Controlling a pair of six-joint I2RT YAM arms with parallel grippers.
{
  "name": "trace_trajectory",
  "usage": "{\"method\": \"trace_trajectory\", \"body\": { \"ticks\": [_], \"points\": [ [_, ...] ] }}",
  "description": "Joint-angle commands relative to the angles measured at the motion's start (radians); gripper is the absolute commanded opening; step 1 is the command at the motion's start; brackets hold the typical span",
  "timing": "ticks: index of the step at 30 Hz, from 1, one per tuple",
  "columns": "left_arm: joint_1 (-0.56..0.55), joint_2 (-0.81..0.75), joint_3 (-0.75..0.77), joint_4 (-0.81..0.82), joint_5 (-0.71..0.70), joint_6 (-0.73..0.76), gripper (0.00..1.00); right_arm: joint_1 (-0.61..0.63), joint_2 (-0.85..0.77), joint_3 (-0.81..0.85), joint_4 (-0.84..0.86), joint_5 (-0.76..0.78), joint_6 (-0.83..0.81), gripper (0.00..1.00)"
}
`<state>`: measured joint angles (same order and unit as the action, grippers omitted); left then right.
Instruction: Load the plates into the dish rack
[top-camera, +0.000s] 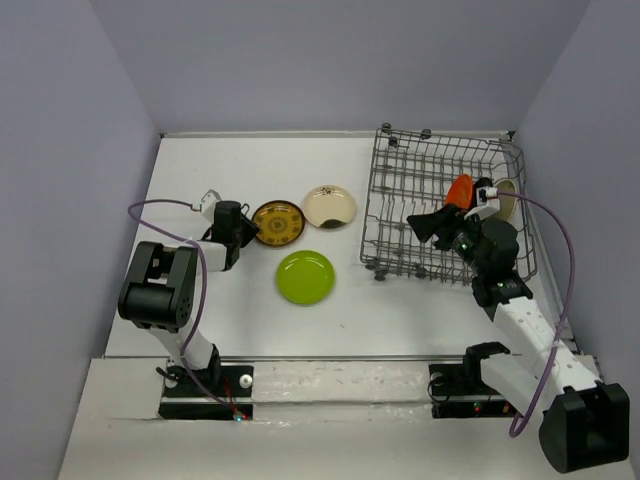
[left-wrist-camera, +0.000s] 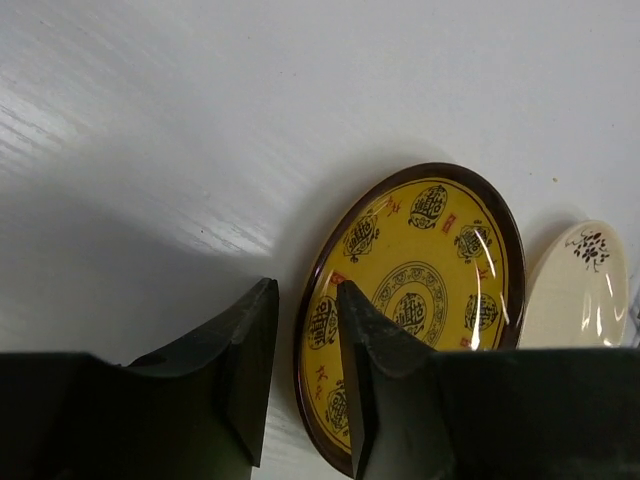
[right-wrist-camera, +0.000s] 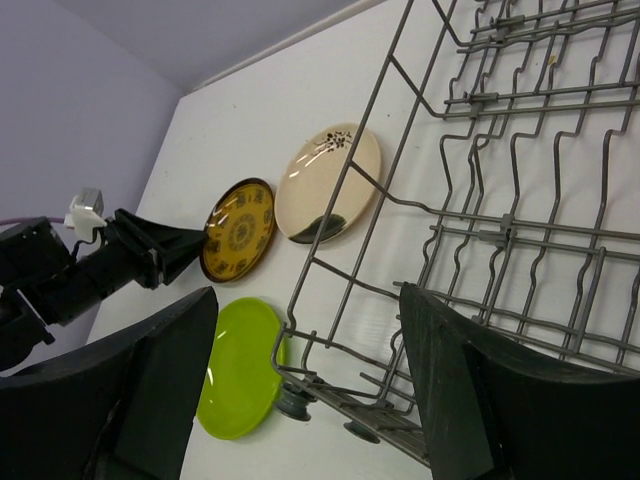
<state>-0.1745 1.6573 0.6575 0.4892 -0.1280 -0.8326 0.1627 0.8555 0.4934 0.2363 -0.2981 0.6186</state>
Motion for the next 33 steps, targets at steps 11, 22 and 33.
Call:
{"method": "trace_trajectory", "body": {
  "ticks": [11,22,33],
  "points": [
    [0.010,-0.080,-0.020,0.014,0.001,0.078,0.06,0.054,0.008,0.007,0.070,-0.013,-0.043,0.79],
    [-0.003,-0.727,-0.335,-0.018,-0.035,0.059,0.06,0.225,0.163,0.108,0.072,-0.189,-0.148,0.88],
    [-0.223,-1.022,-0.295,-0.139,0.343,0.170,0.06,0.475,0.404,0.352,0.000,-0.158,-0.158,0.90]
  ]
}}
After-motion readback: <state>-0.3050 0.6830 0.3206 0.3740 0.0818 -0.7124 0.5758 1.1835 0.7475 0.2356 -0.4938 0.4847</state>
